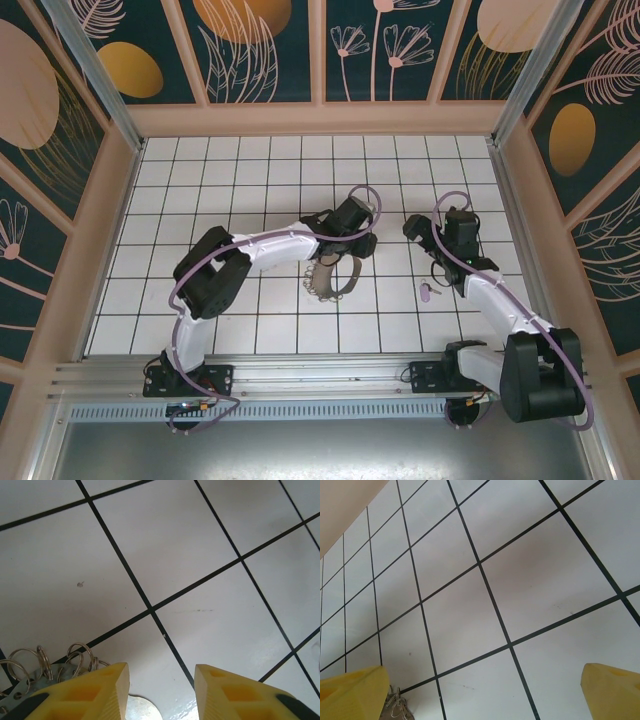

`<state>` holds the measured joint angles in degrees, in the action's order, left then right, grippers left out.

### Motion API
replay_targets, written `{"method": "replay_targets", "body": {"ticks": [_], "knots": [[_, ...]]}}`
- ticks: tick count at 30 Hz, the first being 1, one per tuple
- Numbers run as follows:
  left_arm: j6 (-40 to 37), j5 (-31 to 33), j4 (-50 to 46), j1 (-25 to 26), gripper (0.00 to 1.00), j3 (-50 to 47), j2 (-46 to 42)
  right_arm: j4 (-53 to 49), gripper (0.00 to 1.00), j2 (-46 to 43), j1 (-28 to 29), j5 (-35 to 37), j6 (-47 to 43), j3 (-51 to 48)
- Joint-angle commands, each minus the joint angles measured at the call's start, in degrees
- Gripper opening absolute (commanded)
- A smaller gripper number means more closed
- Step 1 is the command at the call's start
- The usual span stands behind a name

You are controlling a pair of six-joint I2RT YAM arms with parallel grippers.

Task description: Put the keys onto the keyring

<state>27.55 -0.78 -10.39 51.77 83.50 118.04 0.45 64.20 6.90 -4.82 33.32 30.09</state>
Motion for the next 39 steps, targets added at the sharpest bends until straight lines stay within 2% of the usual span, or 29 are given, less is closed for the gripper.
{"method": "replay_targets", "body": {"ticks": [1,28,39], "knots": [[1.05,0.6,-1.47,0.51,0.39,1.66,1.51,0.03,0.99,-0.25,-0.72,-1.42,-1.07,-0.91],[0.45,4.93,-2.78,0.55,0.38,2.75,5.35,2.33,0.99,0.35,-1.61,-3.35,-0.71,-1.96],[-0.13,9.05,-4.02,0.58,0.38,3.32,5.89,2.38,0.99,0.08,-1.76,-3.61,-0.84,-2.05]]}}
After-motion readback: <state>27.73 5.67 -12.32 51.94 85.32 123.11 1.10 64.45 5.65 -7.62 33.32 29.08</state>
